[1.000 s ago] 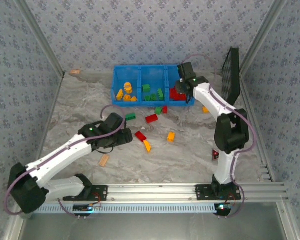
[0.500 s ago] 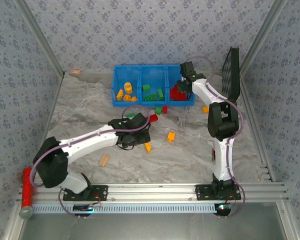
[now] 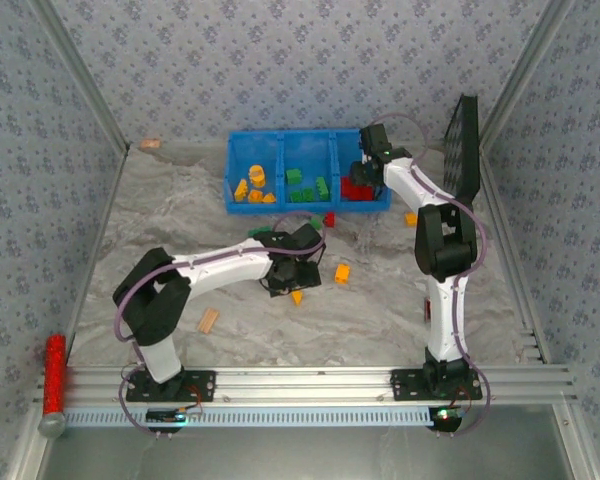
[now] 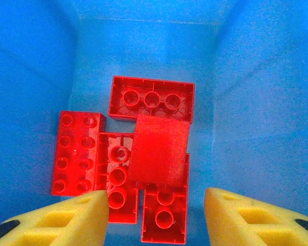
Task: Sort the legos into containers by color
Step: Place the lego in the container, then pick up the lego from the middle-left of the table.
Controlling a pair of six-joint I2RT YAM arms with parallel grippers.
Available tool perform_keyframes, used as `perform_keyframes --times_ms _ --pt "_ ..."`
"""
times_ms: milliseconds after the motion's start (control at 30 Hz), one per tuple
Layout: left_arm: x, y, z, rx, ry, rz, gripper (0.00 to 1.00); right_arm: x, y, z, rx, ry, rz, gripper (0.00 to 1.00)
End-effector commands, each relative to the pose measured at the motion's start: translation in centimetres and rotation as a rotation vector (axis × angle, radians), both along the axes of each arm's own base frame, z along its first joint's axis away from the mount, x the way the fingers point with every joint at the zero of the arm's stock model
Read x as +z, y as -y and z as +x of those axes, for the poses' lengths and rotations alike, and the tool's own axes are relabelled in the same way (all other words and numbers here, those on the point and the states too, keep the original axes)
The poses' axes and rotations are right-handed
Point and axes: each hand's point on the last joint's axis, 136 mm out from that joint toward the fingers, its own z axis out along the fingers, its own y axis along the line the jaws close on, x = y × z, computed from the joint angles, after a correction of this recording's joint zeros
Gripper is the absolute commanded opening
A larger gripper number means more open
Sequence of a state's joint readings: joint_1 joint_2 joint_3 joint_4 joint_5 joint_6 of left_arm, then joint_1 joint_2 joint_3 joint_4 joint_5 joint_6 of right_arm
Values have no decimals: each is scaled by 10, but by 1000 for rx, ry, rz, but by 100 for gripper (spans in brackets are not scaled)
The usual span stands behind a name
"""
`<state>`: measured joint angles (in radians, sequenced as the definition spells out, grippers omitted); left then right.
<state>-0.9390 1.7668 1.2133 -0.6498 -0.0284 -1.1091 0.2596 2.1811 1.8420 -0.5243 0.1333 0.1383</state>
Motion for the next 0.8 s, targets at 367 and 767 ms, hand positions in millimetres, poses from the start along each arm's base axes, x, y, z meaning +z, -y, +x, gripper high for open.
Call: perform_keyframes --times_ms 367,767 --pt "-38 -5 -11 -11 -127 97 54 104 -5 -46 57 186 110 55" --pt "-35 -28 -19 -47 -139 187 22 123 -19 -81 105 229 110 61"
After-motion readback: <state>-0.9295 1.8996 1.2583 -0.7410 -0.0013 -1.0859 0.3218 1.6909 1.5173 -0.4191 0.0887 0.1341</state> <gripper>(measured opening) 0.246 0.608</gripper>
